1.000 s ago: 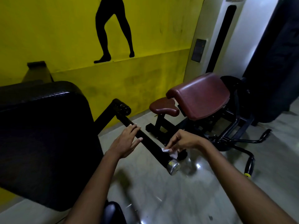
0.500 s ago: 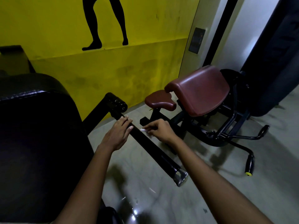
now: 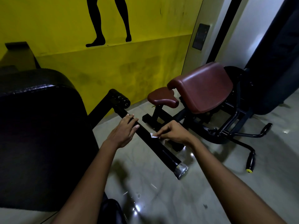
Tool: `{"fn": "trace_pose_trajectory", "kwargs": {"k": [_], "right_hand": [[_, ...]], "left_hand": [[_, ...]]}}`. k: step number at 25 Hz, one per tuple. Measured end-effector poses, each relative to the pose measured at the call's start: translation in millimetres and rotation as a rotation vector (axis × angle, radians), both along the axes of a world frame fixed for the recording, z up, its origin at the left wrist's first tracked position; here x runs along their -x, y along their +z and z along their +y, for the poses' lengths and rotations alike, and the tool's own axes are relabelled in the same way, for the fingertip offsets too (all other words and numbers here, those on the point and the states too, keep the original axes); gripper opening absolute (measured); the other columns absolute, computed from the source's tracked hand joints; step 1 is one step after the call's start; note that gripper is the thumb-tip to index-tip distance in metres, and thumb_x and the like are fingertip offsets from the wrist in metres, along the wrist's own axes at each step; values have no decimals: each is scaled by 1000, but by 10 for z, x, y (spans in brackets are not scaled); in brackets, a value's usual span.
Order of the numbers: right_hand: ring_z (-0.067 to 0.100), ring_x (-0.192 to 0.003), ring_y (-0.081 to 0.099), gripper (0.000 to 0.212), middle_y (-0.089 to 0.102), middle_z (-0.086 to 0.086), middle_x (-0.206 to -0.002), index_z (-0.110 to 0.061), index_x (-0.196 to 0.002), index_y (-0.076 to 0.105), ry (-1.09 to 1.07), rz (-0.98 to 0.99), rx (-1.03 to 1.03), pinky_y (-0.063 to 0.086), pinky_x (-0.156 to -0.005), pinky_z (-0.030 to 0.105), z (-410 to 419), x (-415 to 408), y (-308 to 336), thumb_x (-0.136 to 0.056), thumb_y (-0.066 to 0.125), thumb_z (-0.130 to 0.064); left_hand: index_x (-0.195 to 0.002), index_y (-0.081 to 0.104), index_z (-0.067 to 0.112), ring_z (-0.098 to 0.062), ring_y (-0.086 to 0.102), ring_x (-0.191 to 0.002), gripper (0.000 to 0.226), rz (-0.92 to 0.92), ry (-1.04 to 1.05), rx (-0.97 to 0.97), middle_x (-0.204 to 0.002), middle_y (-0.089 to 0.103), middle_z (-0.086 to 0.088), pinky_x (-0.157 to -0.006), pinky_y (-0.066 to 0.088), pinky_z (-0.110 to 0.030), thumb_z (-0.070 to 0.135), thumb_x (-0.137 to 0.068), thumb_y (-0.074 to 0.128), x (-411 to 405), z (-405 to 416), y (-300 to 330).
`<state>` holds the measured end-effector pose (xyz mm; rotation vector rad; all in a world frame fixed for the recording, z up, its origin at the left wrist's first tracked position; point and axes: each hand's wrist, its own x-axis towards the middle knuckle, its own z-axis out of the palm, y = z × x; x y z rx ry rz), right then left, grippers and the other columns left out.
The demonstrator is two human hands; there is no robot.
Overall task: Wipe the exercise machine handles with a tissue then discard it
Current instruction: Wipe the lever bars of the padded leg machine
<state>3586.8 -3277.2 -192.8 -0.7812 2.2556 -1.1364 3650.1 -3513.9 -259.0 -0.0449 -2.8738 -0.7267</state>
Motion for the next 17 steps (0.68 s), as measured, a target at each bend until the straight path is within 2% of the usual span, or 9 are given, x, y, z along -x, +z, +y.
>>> {"fn": "trace_pose_trajectory", "kwargs": {"k": [3,6,10,14,15,17], "right_hand": [[13,-87,70,32,75,3,-88,-24,-84,77,29,-63,2,57,-80,32,216,-123,64,-77,64,6],[8,-80,68,23,74,9,-89,-7,-91,76,32,-93,-38,50,-60,15,377,-224,164,-77,65,8],[13,-76,67,20,74,11,-86,-4,-90,76,122,-108,-137,50,-61,17,551,-255,317,-75,67,5],[11,-71,68,23,74,12,-85,-15,-79,78,258,-151,-285,51,-66,20,676,-265,526,-76,67,5],[9,-70,68,25,74,11,-86,-19,-76,77,266,-132,-300,51,-66,19,674,-261,553,-76,68,4],[2,-72,67,24,75,5,-87,-22,-81,77,200,62,-264,50,-68,15,596,-291,553,-77,69,0]], "left_hand": [[-140,42,11,-23,17,-145,46,8,9,-2,-148,34,-9,-115,23,-39,34,-102,31,-31,94,15],[-139,43,8,-25,19,-144,46,11,5,6,-146,37,-12,-114,25,-40,33,-102,32,-69,147,51],[-143,38,9,-24,17,-145,47,-42,16,22,-151,31,-11,-115,24,-39,33,-102,32,-110,217,95],[-145,35,12,-24,17,-145,50,-69,8,45,-154,28,-9,-115,26,-40,36,-102,32,-153,202,125],[-146,34,13,-23,17,-145,50,-75,5,55,-154,27,-9,-115,26,-40,36,-102,32,-157,193,128],[-147,33,16,-22,18,-145,50,-84,3,80,-155,26,-6,-115,25,-38,37,-102,32,-157,171,135]]}}
